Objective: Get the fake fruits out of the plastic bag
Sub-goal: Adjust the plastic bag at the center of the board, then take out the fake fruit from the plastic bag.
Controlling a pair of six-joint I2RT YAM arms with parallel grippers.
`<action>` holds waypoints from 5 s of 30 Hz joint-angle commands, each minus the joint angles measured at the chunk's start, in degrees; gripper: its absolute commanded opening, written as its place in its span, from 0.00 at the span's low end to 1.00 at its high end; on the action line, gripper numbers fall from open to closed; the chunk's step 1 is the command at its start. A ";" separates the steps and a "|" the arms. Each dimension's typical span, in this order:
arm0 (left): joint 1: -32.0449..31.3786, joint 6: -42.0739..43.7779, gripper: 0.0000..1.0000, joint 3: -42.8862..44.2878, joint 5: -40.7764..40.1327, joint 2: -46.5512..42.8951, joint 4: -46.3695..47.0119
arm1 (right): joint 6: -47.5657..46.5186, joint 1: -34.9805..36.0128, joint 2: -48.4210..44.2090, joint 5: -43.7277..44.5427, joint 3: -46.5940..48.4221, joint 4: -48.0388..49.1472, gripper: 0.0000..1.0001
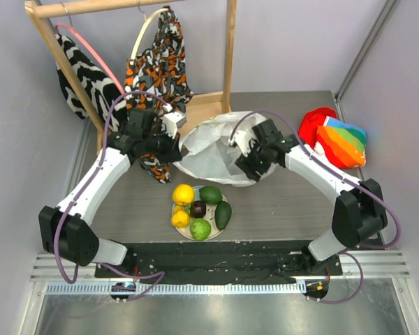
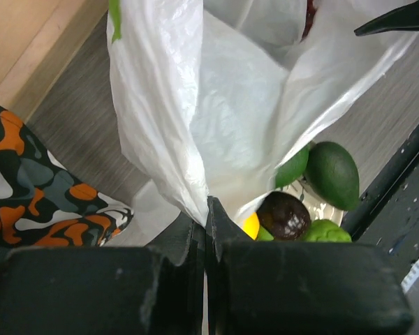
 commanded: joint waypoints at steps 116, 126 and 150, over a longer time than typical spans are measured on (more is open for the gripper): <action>-36.33 35.18 0.00 3.45 -11.53 11.13 6.44 | 20.83 -23.02 8.95 -5.57 24.66 8.31 0.01; -36.41 35.62 0.00 8.97 -24.87 21.22 18.21 | 27.16 -23.20 3.86 -23.86 22.74 9.36 0.01; -34.05 18.51 0.54 25.23 -20.02 16.86 7.88 | 37.01 -24.69 -9.06 -36.96 9.29 10.95 0.01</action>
